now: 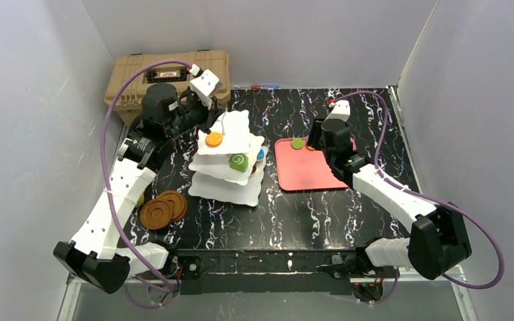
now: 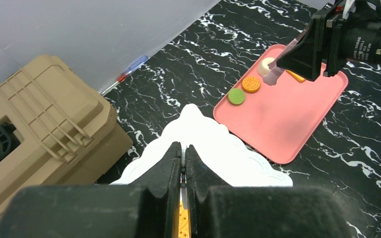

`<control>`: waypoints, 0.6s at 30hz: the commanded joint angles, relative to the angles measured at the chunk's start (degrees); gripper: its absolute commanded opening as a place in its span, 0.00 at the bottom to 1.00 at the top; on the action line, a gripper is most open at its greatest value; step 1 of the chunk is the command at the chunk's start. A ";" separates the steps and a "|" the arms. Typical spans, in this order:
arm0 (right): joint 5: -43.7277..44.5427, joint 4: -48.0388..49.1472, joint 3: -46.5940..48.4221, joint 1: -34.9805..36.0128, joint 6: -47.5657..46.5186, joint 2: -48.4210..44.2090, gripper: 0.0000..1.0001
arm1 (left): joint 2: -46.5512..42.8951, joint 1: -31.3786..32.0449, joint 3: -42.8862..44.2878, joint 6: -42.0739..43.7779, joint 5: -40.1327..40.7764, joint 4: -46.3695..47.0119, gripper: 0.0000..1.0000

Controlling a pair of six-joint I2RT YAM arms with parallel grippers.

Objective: Serve the afternoon tea
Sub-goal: Adjust the desert table at the center of the board.

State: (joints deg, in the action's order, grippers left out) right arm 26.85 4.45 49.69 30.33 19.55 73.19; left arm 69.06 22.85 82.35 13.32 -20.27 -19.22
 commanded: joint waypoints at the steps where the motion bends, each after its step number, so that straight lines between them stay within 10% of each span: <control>1: 1.48 3.24 0.23 -0.53 -0.13 0.60 0.54 | -4.34 2.22 -0.31 0.24 8.63 7.66 0.00; 14: 3.98 7.22 -0.71 -2.25 -2.08 4.24 0.53 | -8.69 6.68 -7.93 0.56 18.14 14.89 0.03; 18: 5.70 9.69 -1.35 -3.96 -4.16 5.96 0.53 | -9.13 6.68 -7.09 1.69 17.08 12.67 0.62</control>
State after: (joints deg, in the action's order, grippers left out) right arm 28.91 8.40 49.32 28.12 17.93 77.73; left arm 62.85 29.39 73.84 13.87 -3.97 -10.39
